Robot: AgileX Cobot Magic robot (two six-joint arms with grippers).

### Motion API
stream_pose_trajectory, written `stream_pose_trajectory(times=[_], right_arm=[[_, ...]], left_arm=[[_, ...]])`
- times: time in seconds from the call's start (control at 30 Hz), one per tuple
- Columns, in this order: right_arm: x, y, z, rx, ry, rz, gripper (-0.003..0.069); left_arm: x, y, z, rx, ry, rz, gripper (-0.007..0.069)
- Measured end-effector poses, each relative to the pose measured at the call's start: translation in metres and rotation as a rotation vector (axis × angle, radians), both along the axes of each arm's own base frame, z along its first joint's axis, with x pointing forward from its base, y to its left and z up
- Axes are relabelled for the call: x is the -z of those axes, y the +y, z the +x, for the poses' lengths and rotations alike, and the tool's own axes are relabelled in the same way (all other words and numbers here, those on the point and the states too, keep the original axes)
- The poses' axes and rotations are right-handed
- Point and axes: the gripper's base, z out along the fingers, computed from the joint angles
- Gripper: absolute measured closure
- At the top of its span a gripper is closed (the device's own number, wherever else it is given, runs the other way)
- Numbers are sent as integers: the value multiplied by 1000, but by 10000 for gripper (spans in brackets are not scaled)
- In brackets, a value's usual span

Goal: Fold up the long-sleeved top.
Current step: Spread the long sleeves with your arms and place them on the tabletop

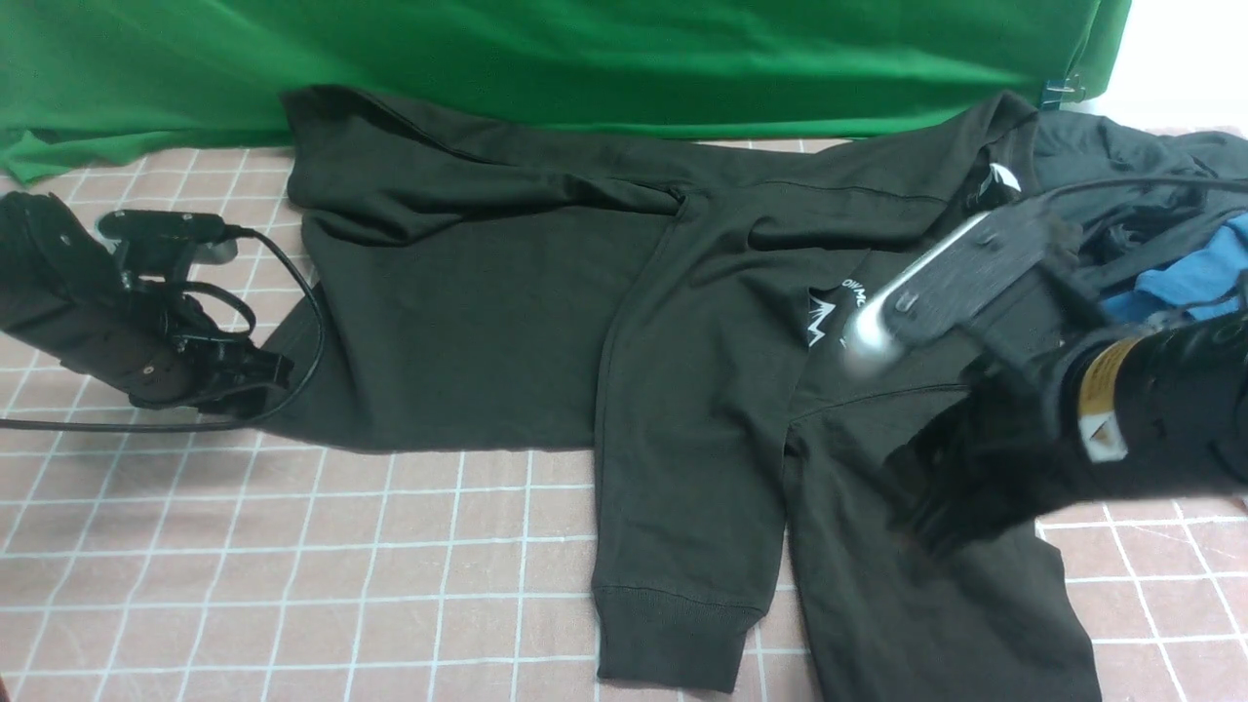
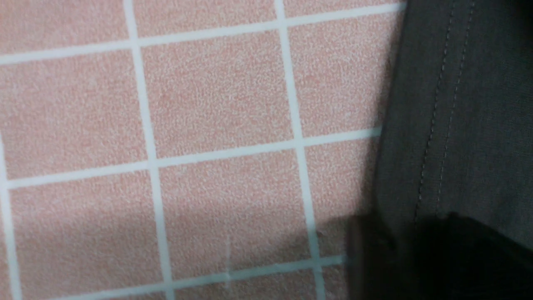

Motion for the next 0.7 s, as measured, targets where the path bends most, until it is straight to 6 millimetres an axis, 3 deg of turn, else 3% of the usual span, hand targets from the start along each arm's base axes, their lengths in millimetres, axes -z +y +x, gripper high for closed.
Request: stream_pose_trajectory(times=[0.1, 0.2, 0.3, 0.43, 0.53, 0.7], right_arm=[[2, -23, 13, 187, 27, 50, 306], [12, -43, 20, 333, 133, 69, 242], [27, -51, 18, 338, 291, 3, 180], [37, -29, -4, 67, 413, -80, 152], [43, -13, -19, -95, 427, -130, 151], [74, 16, -63, -501, 393, -241, 120]], left_arm=[[-3, -2, -3, -1, 25, -18, 576], [-10, -5, -11, 9, 68, -42, 584], [-30, -7, -19, 4, 63, -57, 584], [-61, -11, -32, 8, 34, -69, 584], [-70, -13, -38, 7, 39, -80, 584], [-81, -16, -46, 14, 59, -89, 584]])
